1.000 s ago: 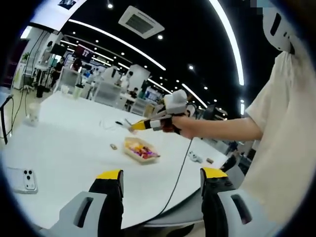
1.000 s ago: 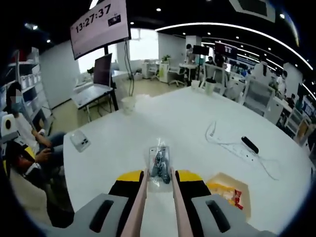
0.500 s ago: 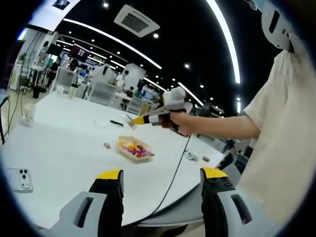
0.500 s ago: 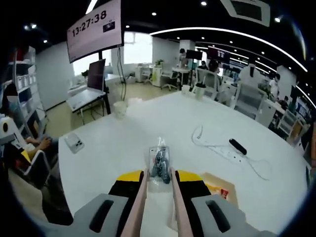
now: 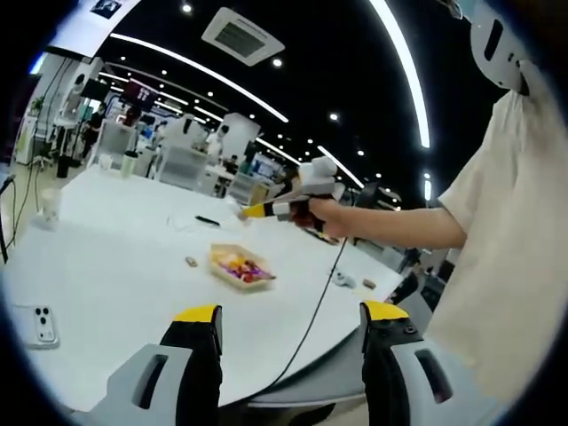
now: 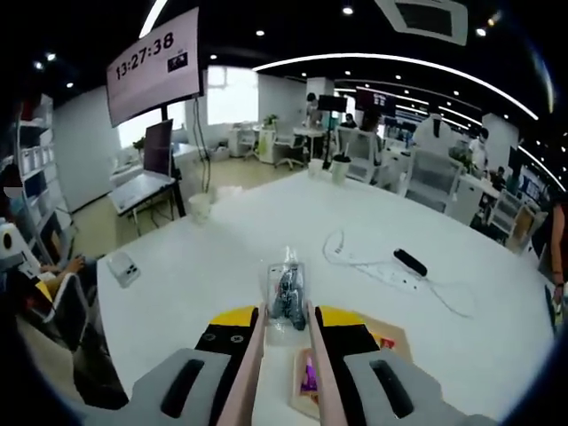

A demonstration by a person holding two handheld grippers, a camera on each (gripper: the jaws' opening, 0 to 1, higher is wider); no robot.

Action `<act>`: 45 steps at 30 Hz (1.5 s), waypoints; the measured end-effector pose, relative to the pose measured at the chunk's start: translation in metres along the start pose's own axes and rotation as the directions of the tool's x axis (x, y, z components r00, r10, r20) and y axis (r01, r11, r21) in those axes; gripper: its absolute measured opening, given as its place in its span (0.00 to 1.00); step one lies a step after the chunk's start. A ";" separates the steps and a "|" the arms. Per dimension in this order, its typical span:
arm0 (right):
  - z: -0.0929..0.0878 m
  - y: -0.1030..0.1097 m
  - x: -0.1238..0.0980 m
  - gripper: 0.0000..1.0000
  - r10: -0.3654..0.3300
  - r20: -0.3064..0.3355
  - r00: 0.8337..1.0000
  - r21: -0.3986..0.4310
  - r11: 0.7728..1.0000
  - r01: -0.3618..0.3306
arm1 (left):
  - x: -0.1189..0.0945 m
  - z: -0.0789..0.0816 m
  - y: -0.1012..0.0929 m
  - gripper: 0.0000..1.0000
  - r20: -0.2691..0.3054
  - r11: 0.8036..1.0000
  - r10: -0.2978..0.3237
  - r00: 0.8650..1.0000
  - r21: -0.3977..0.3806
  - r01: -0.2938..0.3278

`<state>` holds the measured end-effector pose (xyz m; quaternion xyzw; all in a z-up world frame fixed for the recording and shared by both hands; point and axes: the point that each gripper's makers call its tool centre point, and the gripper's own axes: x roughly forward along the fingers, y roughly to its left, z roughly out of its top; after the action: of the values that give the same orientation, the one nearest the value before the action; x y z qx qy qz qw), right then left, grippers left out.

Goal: Place the target food into the container with the food tongs after gripping and lifting it, then release it inside without dropping or visibly crushing the food.

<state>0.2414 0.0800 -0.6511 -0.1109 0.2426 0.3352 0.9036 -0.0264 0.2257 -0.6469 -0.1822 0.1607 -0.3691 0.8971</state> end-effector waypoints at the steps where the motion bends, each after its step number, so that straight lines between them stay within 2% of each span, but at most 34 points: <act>1: 0.000 -0.005 -0.002 0.24 -0.011 0.006 1.000 0.015 1.000 0.011 | 0.000 0.000 -0.001 0.62 0.000 1.000 -0.001 1.000 0.000 0.001; 11: 0.000 -0.022 -0.013 0.24 -0.045 0.008 0.999 0.019 0.999 0.045 | 0.004 0.001 -0.006 0.62 -0.003 1.000 -0.009 1.000 0.003 0.009; 26: -0.012 -0.046 -0.030 0.24 -0.104 0.005 0.995 0.064 0.993 0.103 | 0.010 0.001 -0.012 0.62 -0.012 1.000 -0.029 1.000 0.003 0.029; 45: -0.016 -0.058 -0.039 0.24 -0.132 0.007 0.991 0.099 0.986 0.131 | 0.016 -0.003 -0.014 0.61 -0.025 0.999 -0.054 0.998 0.006 0.054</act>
<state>0.2482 0.0086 -0.6429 -0.0799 0.2450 0.2632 0.9297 -0.0255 0.2043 -0.6453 -0.1788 0.1654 -0.3959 0.8854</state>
